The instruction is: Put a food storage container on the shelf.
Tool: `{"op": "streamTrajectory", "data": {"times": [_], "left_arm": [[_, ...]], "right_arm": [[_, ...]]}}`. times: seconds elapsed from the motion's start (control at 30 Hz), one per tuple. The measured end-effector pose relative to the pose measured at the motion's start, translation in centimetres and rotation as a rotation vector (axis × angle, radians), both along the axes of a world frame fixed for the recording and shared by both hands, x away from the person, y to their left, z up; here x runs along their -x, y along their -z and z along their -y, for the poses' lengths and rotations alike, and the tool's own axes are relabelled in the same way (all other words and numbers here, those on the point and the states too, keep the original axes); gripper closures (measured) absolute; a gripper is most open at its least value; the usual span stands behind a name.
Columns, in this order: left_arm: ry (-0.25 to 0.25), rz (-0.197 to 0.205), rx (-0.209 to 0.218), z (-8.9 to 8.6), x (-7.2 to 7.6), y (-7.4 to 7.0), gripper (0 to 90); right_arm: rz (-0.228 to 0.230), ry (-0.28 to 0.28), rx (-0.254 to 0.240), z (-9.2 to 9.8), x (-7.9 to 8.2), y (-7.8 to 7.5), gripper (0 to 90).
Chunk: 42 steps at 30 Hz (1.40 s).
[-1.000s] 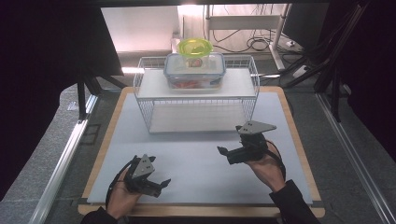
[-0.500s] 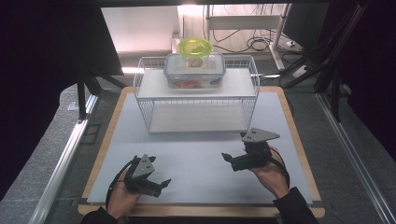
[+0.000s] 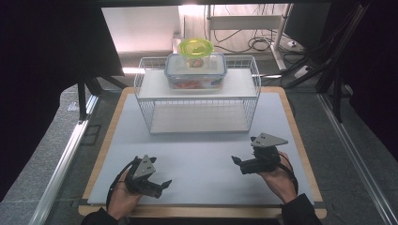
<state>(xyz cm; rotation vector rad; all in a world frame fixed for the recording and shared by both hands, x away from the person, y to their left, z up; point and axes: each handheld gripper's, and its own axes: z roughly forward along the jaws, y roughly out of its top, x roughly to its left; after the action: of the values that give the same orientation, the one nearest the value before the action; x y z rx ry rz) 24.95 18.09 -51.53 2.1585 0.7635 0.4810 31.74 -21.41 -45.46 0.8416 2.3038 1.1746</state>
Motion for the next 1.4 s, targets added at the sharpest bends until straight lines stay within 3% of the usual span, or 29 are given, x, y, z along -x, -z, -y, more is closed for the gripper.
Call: {"op": "streamTrajectory", "data": {"times": [0.6, 0.9, 1.4], "left_arm": [[-0.008, -0.005, 0.005, -0.1, -0.1, 0.2, 4.1], [-0.008, -0.008, -0.004, -0.1, -0.2, 0.3, 3.9], [-0.011, -0.02, -0.019, -0.2, -0.4, 0.7, 3.6]], "right_arm": [[-0.02, 0.079, 0.016, 2.8, 0.4, 1.9, 0.6], [-0.035, 0.08, 0.047, 3.6, 0.4, 3.2, 0.7], [-0.079, 0.09, 0.053, 4.1, 0.0, 4.5, 0.6]]}}
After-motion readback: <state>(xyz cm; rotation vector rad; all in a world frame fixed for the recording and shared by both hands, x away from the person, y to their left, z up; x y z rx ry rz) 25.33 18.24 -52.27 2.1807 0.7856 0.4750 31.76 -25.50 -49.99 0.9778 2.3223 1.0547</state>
